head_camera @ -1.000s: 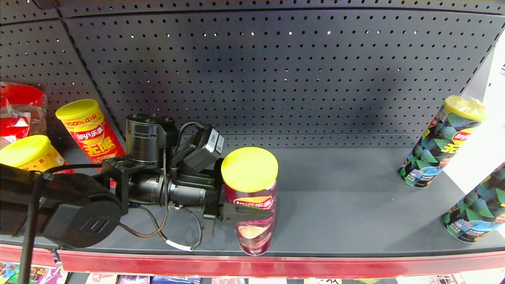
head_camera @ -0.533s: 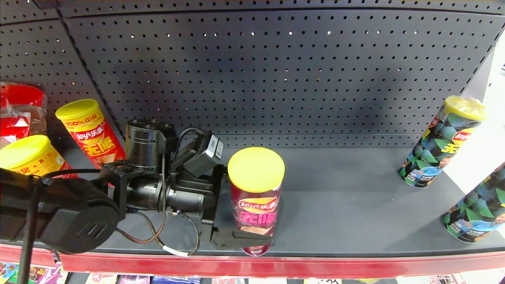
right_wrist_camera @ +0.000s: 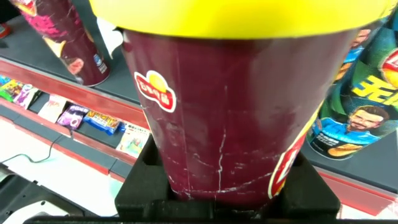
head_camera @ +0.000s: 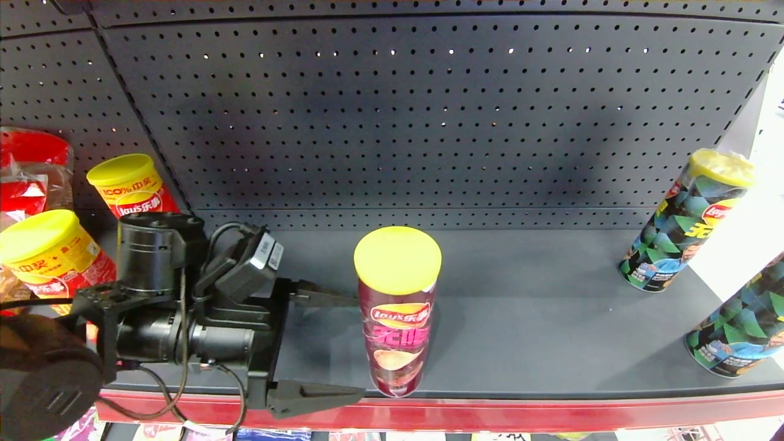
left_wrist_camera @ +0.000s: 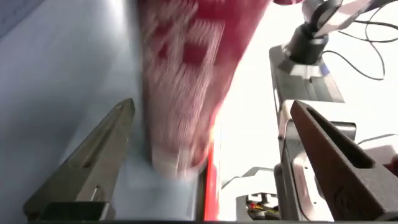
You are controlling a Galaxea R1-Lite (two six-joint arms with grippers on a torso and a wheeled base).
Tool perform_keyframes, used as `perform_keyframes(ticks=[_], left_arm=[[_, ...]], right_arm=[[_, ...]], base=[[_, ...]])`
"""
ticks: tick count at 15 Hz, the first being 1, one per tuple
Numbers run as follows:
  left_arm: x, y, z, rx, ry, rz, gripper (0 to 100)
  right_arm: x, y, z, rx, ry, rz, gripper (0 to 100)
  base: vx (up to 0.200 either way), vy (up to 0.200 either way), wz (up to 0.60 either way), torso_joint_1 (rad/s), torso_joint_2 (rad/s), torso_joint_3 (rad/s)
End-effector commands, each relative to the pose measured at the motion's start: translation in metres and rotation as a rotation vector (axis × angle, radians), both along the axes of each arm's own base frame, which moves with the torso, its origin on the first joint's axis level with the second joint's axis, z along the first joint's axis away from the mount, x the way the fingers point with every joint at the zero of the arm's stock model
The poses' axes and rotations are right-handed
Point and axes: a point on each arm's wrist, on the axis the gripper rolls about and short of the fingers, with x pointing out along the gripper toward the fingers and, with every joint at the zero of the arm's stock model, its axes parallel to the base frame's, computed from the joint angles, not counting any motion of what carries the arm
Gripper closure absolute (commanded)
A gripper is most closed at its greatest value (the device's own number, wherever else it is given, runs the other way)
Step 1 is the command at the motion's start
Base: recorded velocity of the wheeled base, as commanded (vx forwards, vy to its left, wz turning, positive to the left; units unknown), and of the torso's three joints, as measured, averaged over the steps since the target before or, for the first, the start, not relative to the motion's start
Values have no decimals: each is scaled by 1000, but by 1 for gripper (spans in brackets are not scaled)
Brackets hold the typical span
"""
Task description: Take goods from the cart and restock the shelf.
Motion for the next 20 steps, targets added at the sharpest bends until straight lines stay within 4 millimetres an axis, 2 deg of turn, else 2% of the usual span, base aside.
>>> perform_keyframes(ticks=[1, 2, 5, 7, 8, 9, 12, 13, 16, 17, 19, 20], left_arm=[[-18, 24, 7, -8, -29, 71, 0], [-31, 37, 9, 3, -51, 144, 0], [-60, 50, 16, 2, -64, 268, 0], [-76, 57, 20, 0, -72, 367, 0], [-90, 64, 19, 33, -105, 524, 0], [-96, 67, 18, 57, -113, 595, 0], [-108, 66, 18, 77, -94, 570, 0], [-113, 61, 17, 76, -86, 519, 0], [-126, 64, 15, 101, -64, 503, 0], [-128, 65, 14, 107, -57, 501, 0], [-136, 69, 11, 134, -25, 497, 0], [-137, 69, 10, 138, -19, 497, 0]], right_arm=[[9, 1, 5, -2, 29, 12, 100], [19, 2, 13, -4, 55, 25, 100], [51, 11, 37, -10, 93, 133, 100], [70, 21, 39, -17, 101, 203, 100], [88, 32, 37, -22, 113, 261, 100], [103, 42, 39, -23, 108, 291, 100], [148, 62, 34, -14, 63, 304, 100], [179, 77, 27, -5, 37, 319, 100], [214, 111, 18, -1, 3, 387, 100], [221, 117, 16, 1, -5, 393, 100], [262, 145, 8, 19, -80, 384, 100], [270, 151, 6, 25, -97, 388, 100]], base=[[0, 0, 0, 0, 0, 0], [0, 0, 0, 0, 0, 0], [0, 0, 0, 0, 0, 0], [0, 0, 0, 0, 0, 0], [0, 0, 0, 0, 0, 0], [0, 0, 0, 0, 0, 0], [0, 0, 0, 0, 0, 0], [0, 0, 0, 0, 0, 0], [0, 0, 0, 0, 0, 0], [0, 0, 0, 0, 0, 0], [0, 0, 0, 0, 0, 0], [0, 0, 0, 0, 0, 0]])
